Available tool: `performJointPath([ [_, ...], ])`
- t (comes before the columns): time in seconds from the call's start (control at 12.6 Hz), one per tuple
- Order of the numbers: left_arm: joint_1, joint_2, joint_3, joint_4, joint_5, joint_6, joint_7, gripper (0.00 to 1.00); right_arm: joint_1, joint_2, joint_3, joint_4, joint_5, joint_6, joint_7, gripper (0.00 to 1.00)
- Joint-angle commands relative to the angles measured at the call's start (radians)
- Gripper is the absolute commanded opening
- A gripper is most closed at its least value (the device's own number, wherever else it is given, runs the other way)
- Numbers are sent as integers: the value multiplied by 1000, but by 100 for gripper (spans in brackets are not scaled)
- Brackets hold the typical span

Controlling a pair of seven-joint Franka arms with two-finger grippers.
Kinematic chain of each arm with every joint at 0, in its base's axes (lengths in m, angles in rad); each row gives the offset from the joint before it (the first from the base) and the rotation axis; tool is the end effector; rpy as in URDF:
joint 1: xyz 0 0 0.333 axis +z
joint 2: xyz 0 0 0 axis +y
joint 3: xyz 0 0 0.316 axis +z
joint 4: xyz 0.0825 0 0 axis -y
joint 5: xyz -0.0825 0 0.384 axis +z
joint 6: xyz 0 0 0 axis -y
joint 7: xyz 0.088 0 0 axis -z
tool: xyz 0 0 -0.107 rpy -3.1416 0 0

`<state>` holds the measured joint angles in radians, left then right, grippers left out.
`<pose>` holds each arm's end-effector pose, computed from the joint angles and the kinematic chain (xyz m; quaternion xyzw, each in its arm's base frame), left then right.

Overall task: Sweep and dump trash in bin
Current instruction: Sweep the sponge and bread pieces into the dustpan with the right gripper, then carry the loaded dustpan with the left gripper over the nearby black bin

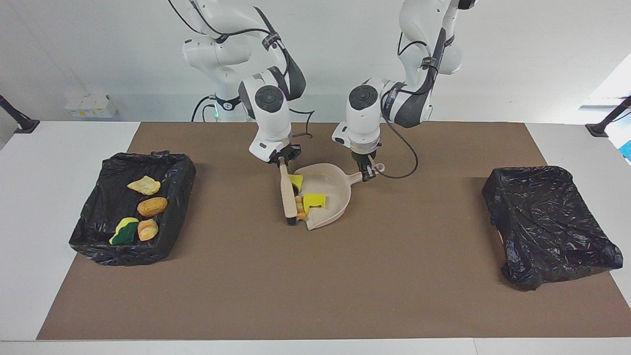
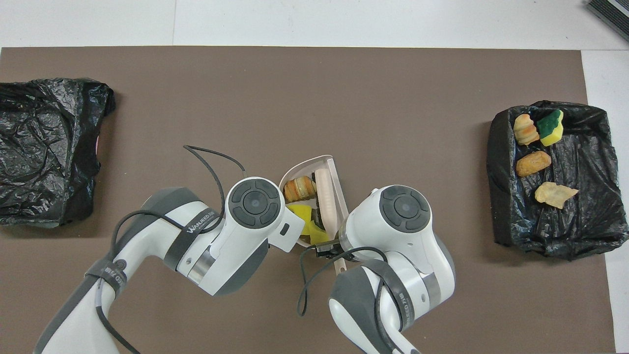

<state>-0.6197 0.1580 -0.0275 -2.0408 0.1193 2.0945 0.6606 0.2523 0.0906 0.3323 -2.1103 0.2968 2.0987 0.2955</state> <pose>0.4560 -0.3370 0.3579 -0.7716 0.6322 0.0523 0.0475 0.4497 0.3123 0.3700 -0.9872 -0.0623 0.1035 0.1044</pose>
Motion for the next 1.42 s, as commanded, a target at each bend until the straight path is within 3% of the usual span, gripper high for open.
performJointPath([
  [0.0, 6, -31, 6, -41, 19, 28, -3, 0, -24, 6, -9, 53, 13, -87, -32, 0],
  [0.24, 15, -18, 8, -12, 17, 32, 66, 0, -86, -54, -15, 65, -1, -195, -85, 0],
  [0.55, 69, -18, 14, 36, 19, 21, 127, 0, -111, -61, -15, 170, -154, -365, -72, 0],
  [0.87, 153, -67, 15, 44, 19, 6, 223, 0, -108, -78, -6, 151, -182, -367, -22, 0],
  [1.11, 245, -130, 15, 40, 19, -56, 358, 0, -84, -138, 2, 53, -179, -307, 3, 0],
  [1.35, 392, -187, 15, 42, 19, -94, 567, 0, 76, -103, 4, 20, -179, -199, 212, 0],
])
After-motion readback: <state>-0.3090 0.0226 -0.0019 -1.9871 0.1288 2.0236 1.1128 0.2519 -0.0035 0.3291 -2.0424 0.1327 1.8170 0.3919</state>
